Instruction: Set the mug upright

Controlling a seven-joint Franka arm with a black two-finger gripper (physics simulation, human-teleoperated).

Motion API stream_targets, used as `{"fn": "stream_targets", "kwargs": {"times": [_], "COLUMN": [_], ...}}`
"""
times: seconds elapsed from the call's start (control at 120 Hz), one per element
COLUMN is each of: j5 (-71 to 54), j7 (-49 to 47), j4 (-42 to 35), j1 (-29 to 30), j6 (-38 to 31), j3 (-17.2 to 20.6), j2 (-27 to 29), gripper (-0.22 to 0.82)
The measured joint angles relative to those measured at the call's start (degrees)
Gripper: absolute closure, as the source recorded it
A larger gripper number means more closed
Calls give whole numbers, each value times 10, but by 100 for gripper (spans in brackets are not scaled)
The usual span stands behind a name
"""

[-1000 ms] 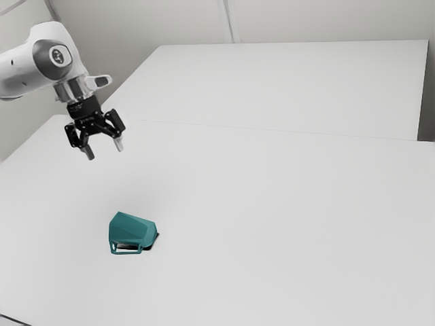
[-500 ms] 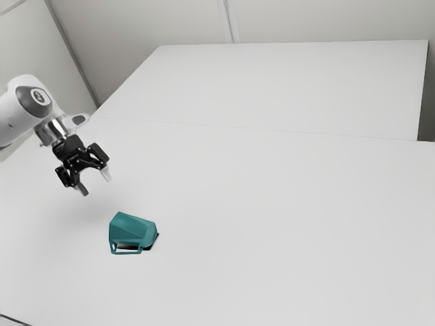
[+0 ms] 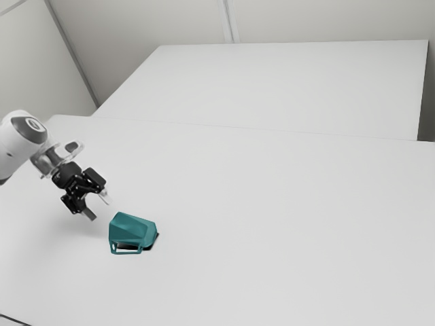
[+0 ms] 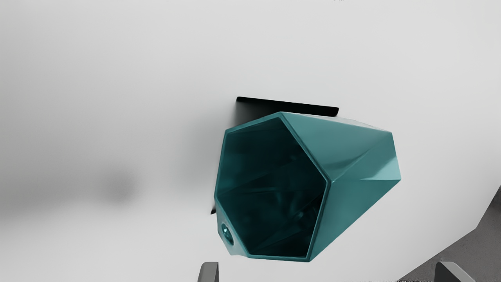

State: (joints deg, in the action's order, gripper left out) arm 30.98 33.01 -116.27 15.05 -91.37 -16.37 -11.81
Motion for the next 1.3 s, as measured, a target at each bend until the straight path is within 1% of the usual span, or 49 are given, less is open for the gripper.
{"fn": "stream_targets", "kwargs": {"times": [0.15, 0.275, 0.55, 0.992, 1.3], "j5": [19, 30, 39, 90, 112], "j7": [52, 90, 150, 203, 224], "j4": [-10, -24, -57, -56, -73], "j1": [0, 0, -2, -8, -11], "j6": [0, -1, -6, -7, -8], "j3": [-2, -11, -11, -10, -4], "j2": [0, 0, 1, 4, 1], "gripper": [0, 0, 0, 0, 0]}}
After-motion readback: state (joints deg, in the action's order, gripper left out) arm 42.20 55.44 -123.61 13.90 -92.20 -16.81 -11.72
